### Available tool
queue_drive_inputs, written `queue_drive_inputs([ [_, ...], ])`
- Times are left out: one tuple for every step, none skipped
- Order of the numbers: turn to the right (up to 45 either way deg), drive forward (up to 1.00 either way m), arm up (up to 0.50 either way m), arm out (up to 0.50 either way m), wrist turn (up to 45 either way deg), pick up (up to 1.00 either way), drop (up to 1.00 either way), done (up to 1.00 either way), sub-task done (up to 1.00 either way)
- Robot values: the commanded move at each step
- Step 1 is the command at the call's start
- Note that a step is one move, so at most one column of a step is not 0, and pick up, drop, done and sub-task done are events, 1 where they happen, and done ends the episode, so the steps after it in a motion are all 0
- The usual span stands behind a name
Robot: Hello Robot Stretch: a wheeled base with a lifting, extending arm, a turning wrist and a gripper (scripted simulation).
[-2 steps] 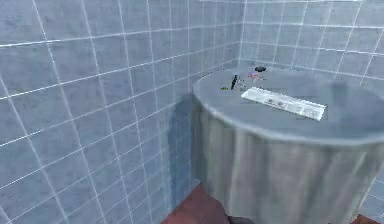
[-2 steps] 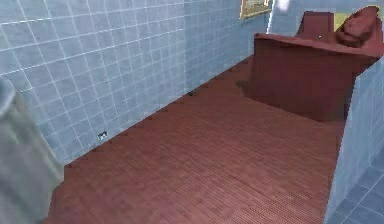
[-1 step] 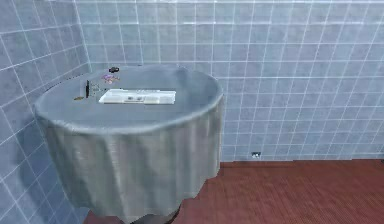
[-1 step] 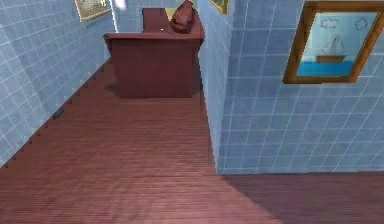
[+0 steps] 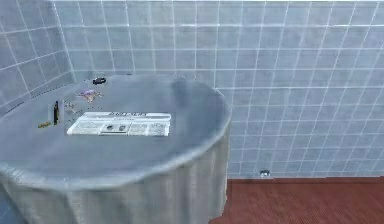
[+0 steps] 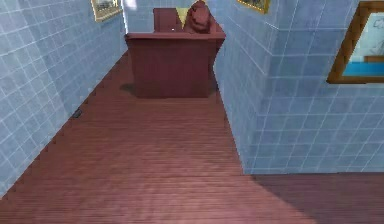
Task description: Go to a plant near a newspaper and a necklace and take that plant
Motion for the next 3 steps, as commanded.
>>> queue_drive_inputs([
  [-45.0, 0.00, 0.00, 0.00, 0.0, 0.00, 0.00, 0.00, 0.00],
  [-45.0, 0.00, 0.00, 0.00, 0.0, 0.00, 0.00, 0.00, 0.00],
  [-27.0, 0.00, 0.00, 0.00, 0.0, 0.00, 0.00, 0.00, 0.00],
])
